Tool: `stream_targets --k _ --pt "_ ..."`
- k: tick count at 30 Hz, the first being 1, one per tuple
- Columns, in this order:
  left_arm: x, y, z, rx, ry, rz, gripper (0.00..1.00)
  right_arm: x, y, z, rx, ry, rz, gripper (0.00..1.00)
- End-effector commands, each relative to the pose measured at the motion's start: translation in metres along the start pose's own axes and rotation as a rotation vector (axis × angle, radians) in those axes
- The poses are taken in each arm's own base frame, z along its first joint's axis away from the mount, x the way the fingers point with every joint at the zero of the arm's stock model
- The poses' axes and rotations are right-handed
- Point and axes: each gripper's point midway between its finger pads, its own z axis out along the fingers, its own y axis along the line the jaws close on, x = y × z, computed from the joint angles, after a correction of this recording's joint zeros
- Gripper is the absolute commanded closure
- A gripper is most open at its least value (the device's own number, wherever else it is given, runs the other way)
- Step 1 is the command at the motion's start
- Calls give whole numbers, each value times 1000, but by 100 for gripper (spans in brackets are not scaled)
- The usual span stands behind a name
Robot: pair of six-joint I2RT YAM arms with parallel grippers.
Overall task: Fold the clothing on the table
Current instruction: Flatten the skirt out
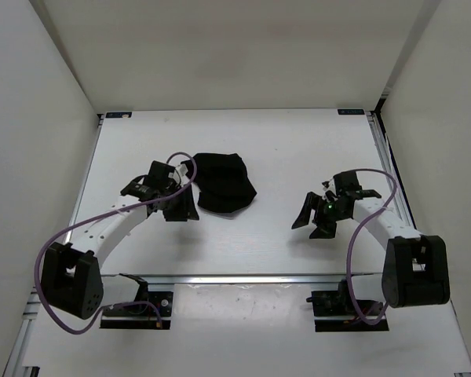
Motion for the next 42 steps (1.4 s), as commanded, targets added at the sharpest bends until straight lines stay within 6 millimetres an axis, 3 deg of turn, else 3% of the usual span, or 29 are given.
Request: stream_targets --k 1,2,6,11,15,17,20,21,23,24,25,26,27,29,31,33,34,40,41,42 --pt "-6 -23 -2 57 -8 94 44 -8 7 2 -8 -5 -27 21" --pt "-15 -31 -1 93 -43 96 39 -11 11 0 -10 -8 -30 21" --pt "-42 -52 8 139 -85 108 38 -17 18 -1 -20 -12 -49 21" --pt "-97 -47 38 78 -145 53 37 -19 26 1 -19 2 -70 21" --pt "-134 -61 40 143 -181 9 37 -48 53 -8 -56 -41 -156 21" --pt "-133 -59 40 130 -179 15 37 -57 65 -2 -43 -27 -204 21" --pt "-125 -54 38 128 -169 7 37 -95 104 0 -22 -61 -352 20" --pt "-116 -48 42 122 -150 2 37 -96 106 11 0 -24 -361 20" --pt "-107 -43 43 112 -140 -10 37 -121 136 13 1 -60 -438 20" --pt "-100 -36 44 102 -127 -16 37 -122 135 26 38 -32 -454 21" --pt "-93 -33 45 94 -113 -22 37 -133 149 22 45 -58 -489 21" --pt "-88 -33 42 101 -109 -22 37 -141 153 37 66 -38 -511 21" --pt "-86 -30 42 90 -111 -22 37 -151 169 34 48 -63 -538 21" --pt "-77 -26 41 82 -99 -27 37 -158 181 42 36 -46 -557 21" --pt "-71 -21 38 77 -98 -37 37 -157 194 53 31 -31 -588 21" --pt "-67 -14 33 72 -104 -57 37 -153 196 75 33 22 -610 23" --pt "-64 -13 34 69 -97 -60 37 -153 198 75 26 19 -612 23" --pt "-64 0 24 60 -128 -90 38 -112 172 102 106 166 -643 31" --pt "-63 2 24 56 -131 -94 37 -109 167 105 122 177 -646 36" --pt "-60 4 26 56 -122 -102 37 -105 161 109 144 190 -644 48"
